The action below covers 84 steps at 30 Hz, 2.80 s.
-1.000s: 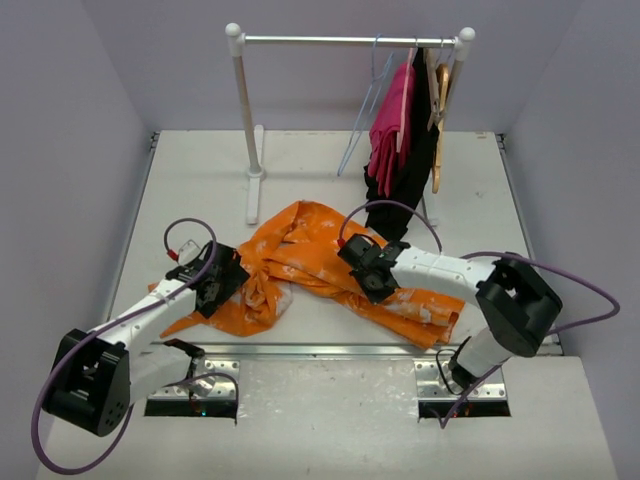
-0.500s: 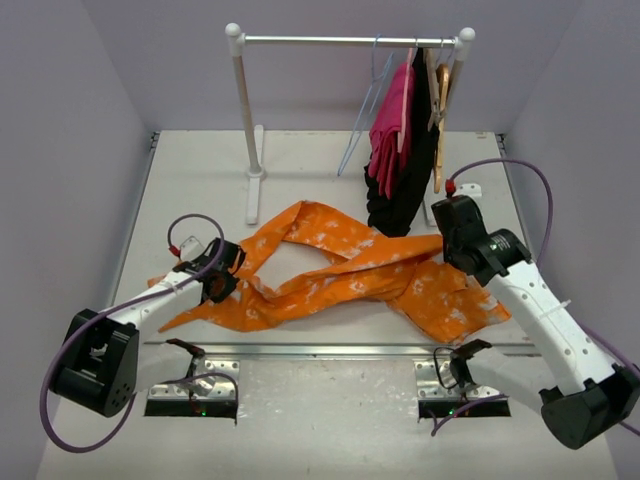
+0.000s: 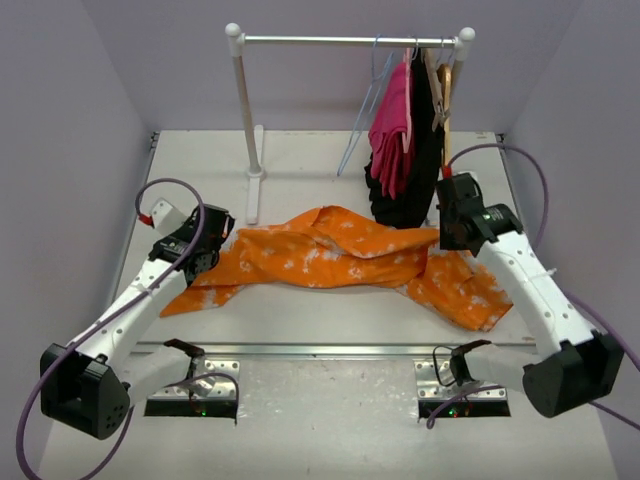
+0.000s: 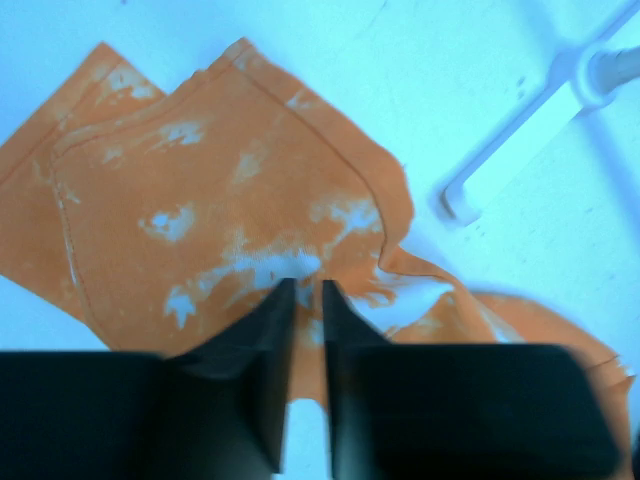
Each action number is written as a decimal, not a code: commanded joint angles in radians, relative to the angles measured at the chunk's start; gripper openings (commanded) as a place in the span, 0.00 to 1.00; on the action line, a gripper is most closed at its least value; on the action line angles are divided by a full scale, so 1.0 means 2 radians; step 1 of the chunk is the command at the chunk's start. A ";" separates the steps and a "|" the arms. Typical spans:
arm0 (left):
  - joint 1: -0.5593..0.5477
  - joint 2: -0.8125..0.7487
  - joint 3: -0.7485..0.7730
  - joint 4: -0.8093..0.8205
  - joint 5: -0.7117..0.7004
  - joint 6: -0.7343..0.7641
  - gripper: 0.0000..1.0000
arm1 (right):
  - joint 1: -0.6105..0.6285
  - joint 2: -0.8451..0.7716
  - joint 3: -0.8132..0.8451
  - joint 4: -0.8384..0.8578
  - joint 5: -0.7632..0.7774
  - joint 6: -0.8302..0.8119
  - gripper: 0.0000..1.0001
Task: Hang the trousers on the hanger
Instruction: Fold the trousers at the center of the board.
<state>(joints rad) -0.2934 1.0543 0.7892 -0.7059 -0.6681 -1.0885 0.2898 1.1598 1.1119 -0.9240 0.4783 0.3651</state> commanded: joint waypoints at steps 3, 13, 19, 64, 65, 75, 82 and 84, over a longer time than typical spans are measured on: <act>0.017 -0.035 0.003 -0.026 -0.023 0.000 1.00 | -0.001 0.023 -0.057 0.035 -0.048 0.006 0.66; 0.025 -0.014 -0.052 -0.018 0.082 -0.030 1.00 | 0.000 0.062 -0.079 0.074 -0.113 -0.008 0.79; -0.060 0.014 -0.105 0.023 0.100 -0.088 1.00 | 0.002 -0.007 -0.162 0.159 -0.147 0.078 0.92; -0.045 0.116 0.007 -0.032 0.111 -0.092 1.00 | 0.183 0.124 -0.068 -0.083 0.065 -0.061 0.99; -0.045 0.126 0.010 -0.034 0.103 -0.099 1.00 | 0.171 0.114 -0.066 -0.081 0.070 -0.050 0.99; -0.007 0.192 -0.019 0.041 0.064 -0.135 1.00 | 0.146 0.017 -0.119 0.132 -0.124 -0.005 0.99; 0.028 0.285 -0.013 0.063 0.057 -0.124 0.72 | 0.136 0.053 -0.152 0.173 -0.127 -0.003 0.99; 0.028 0.284 -0.017 0.065 0.054 -0.127 0.33 | 0.136 0.053 -0.159 0.181 -0.130 -0.006 0.99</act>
<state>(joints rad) -0.2633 1.5767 0.7836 -0.6195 -0.5384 -1.3216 0.5651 1.2733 0.8125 -0.6610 0.2540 0.3402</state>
